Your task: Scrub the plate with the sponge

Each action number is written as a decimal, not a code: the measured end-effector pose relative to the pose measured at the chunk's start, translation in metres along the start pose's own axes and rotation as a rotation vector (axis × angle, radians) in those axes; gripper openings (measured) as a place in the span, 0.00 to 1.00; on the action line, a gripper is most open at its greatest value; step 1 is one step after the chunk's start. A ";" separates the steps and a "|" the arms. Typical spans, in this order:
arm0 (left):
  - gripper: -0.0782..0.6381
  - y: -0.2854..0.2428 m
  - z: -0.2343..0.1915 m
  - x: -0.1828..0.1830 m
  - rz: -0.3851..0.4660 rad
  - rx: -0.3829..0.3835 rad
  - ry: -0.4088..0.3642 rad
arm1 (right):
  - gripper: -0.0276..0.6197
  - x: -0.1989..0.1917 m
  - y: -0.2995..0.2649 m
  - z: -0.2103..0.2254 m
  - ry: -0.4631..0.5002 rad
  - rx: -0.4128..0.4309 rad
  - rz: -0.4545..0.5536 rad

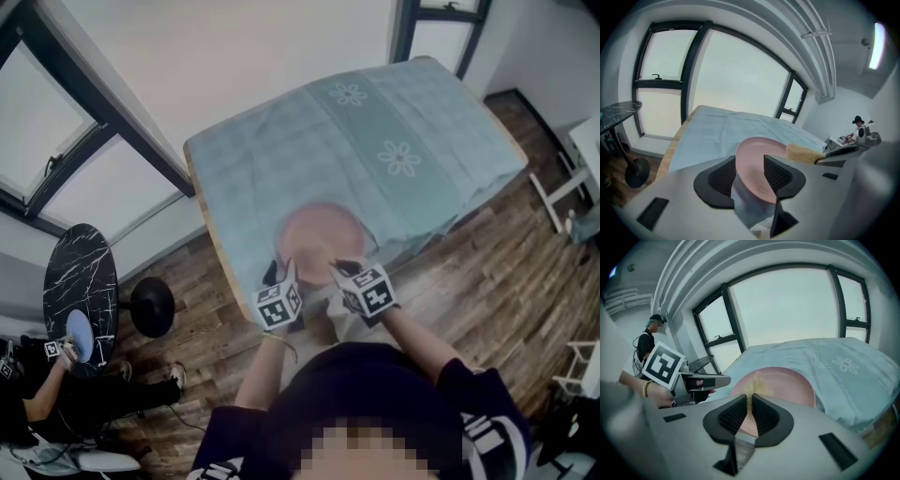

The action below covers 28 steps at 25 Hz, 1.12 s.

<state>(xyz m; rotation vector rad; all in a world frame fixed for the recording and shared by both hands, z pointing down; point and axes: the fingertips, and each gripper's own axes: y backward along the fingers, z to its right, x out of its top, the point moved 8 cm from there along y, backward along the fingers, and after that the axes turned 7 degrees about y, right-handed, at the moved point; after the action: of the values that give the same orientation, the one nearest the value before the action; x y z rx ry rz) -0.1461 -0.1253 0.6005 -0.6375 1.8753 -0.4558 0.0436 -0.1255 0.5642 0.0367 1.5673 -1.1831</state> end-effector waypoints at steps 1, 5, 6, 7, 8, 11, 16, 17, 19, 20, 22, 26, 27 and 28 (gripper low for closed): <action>0.39 0.007 0.003 -0.001 0.006 -0.013 -0.001 | 0.10 0.000 0.003 -0.002 -0.007 -0.012 0.017; 0.37 0.032 0.014 -0.006 0.032 -0.050 0.006 | 0.10 0.000 0.018 -0.011 -0.050 -0.050 0.071; 0.36 0.038 0.017 -0.007 0.036 -0.058 0.007 | 0.10 -0.001 0.021 -0.014 -0.059 -0.054 0.082; 0.35 0.044 0.020 -0.008 0.040 -0.065 0.010 | 0.10 -0.002 0.025 -0.017 -0.065 -0.055 0.091; 0.34 0.049 0.022 -0.009 0.045 -0.073 0.016 | 0.10 -0.003 0.029 -0.021 -0.070 -0.055 0.100; 0.29 0.064 0.028 -0.011 0.061 -0.106 0.042 | 0.10 -0.003 0.041 -0.034 -0.083 -0.054 0.125; 0.24 0.085 0.039 -0.019 0.065 -0.128 0.016 | 0.10 -0.005 0.060 -0.050 -0.101 -0.067 0.185; 0.24 0.089 0.040 -0.021 0.063 -0.127 0.006 | 0.10 -0.006 0.062 -0.054 -0.101 -0.067 0.187; 0.23 0.097 0.041 -0.025 0.058 -0.133 0.003 | 0.10 -0.008 0.067 -0.061 -0.096 -0.066 0.190; 0.22 0.100 0.042 -0.027 0.056 -0.139 0.004 | 0.10 -0.010 0.068 -0.064 -0.091 -0.068 0.190; 0.22 0.106 0.043 -0.029 0.050 -0.150 -0.001 | 0.10 -0.014 0.070 -0.069 -0.072 -0.075 0.189; 0.22 0.115 0.047 -0.035 0.035 -0.174 -0.013 | 0.10 -0.017 0.076 -0.080 -0.069 -0.071 0.196; 0.21 0.117 0.048 -0.037 0.033 -0.182 -0.014 | 0.10 -0.018 0.078 -0.083 -0.070 -0.072 0.199; 0.21 0.120 0.049 -0.039 0.032 -0.191 -0.014 | 0.10 -0.019 0.079 -0.085 -0.069 -0.073 0.203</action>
<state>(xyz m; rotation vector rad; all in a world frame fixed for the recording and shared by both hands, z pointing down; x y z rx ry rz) -0.1154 -0.0085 0.5410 -0.7344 1.9269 -0.2524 0.0351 -0.0180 0.5165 0.1038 1.5070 -0.9582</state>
